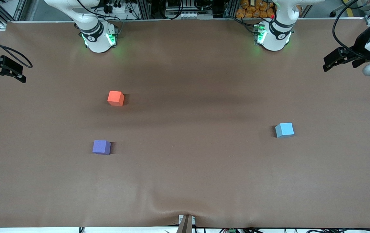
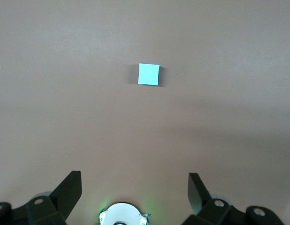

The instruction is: Place blue block between orange and purple blocks

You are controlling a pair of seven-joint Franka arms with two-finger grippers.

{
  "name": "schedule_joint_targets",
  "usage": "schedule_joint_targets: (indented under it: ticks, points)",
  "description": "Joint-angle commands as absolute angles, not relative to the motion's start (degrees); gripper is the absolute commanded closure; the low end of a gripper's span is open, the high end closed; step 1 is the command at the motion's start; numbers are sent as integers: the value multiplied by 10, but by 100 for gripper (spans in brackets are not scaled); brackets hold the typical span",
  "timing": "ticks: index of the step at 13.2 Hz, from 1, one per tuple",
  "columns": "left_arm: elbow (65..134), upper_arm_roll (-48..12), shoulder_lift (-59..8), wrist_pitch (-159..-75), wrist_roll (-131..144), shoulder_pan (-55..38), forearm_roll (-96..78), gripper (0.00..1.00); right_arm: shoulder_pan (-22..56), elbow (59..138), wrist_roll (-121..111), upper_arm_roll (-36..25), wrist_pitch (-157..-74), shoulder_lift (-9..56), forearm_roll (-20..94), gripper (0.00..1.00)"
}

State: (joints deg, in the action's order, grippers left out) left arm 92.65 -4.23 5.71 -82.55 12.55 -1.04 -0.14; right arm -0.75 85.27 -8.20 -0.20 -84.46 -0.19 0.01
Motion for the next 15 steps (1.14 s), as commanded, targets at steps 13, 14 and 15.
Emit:
schedule_joint_targets:
  ticks: [13, 14, 15]
  points:
    - [1118, -45, 34, -1045, 143, 19, 7, 0, -33, 858, -93, 5, -843, -4, 31, 0]
    - [1152, -45, 30, -1088, 143, 21, 5, 0, -34, 858, -93, 5, -843, -4, 30, 0]
    - [1184, -45, 20, -1137, 143, 20, 5, 0, -33, 858, -93, 5, -842, -4, 31, 0]
